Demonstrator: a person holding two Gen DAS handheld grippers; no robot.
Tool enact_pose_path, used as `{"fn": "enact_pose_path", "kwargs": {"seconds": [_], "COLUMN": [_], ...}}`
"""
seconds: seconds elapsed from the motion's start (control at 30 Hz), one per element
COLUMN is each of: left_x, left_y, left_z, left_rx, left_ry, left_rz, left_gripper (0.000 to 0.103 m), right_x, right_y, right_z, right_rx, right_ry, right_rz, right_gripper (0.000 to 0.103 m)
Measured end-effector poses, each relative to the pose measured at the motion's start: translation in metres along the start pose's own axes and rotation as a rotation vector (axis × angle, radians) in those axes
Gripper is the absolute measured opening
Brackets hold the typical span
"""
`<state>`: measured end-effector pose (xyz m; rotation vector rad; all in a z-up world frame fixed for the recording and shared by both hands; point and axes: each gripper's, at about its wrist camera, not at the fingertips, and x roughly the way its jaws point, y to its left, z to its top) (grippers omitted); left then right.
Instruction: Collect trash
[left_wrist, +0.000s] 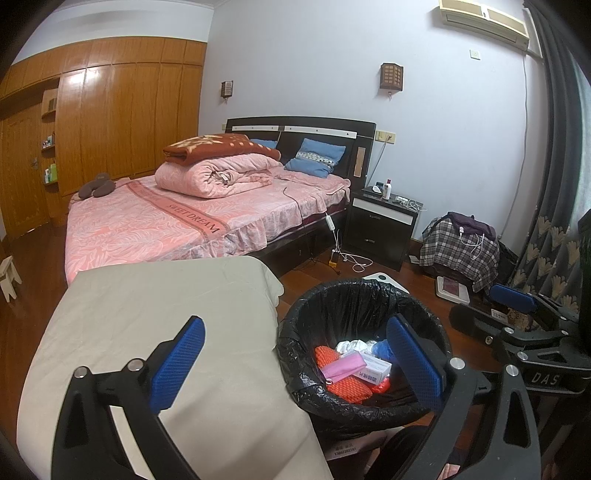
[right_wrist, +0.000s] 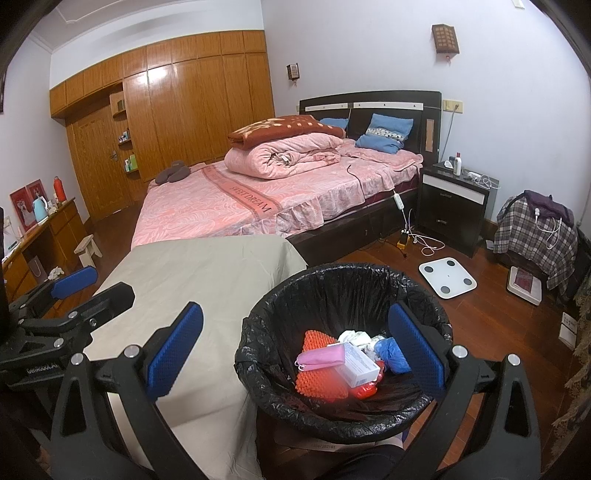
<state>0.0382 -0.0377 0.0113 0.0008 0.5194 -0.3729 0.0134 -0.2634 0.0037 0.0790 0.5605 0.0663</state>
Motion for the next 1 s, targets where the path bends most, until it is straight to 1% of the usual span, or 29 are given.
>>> {"fn": "enact_pose_path", "kwargs": {"seconds": [1.0], "left_x": [-0.0005], "left_y": [0.0015], "left_z": [0.0011], "left_rx": [-0.001], "left_ry": [0.002], "left_rz": [0.0], "left_gripper": [0.097], "right_x": [0.0012], "right_y": [0.0016], "right_z": [-0.0031], "right_rx": [0.003], "right_ry": [0.005], "right_rz": [0.001], "right_gripper": [0.098]}}
